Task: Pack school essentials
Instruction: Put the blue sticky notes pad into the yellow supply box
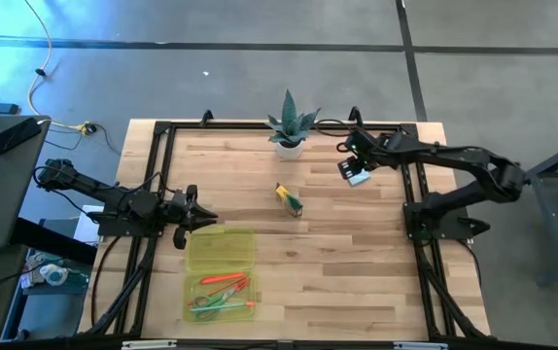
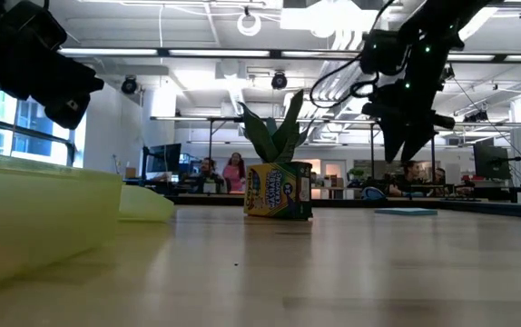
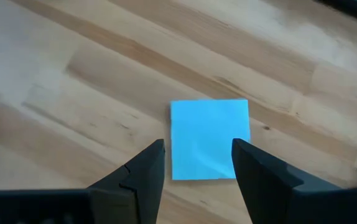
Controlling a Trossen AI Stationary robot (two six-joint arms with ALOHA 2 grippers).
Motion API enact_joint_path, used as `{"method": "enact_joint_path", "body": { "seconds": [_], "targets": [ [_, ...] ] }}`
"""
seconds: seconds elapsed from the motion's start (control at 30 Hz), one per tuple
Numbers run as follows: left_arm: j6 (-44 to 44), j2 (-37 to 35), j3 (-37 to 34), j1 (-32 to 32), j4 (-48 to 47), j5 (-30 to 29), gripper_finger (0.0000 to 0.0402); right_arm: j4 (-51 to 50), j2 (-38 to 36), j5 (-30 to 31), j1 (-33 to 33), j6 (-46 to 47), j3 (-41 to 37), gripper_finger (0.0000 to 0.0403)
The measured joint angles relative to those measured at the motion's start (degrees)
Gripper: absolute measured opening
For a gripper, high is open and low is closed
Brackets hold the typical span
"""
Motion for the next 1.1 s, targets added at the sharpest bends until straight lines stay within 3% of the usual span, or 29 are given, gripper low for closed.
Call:
{"method": "enact_joint_path", "body": {
  "seconds": [0.17, 0.7, 1.1],
  "targets": [
    [0.0, 0.0, 0.0, 0.0, 0.0, 0.0, 0.0062, 0.3, 2.3, 0.4, -0.8, -1.1, 0.0, 0.0201],
    [0.0, 0.0, 0.0, 0.0, 0.0, 0.0, 0.0062, 1.2, 7.0, 0.6, -1.3, -3.1, 0.0, 0.039],
    [0.0, 0.0, 0.0, 0.0, 0.0, 0.0, 0.0062, 3.4, 7.0, 0.1, -1.8, -4.0, -1.8, 0.0399]
  ]
}}
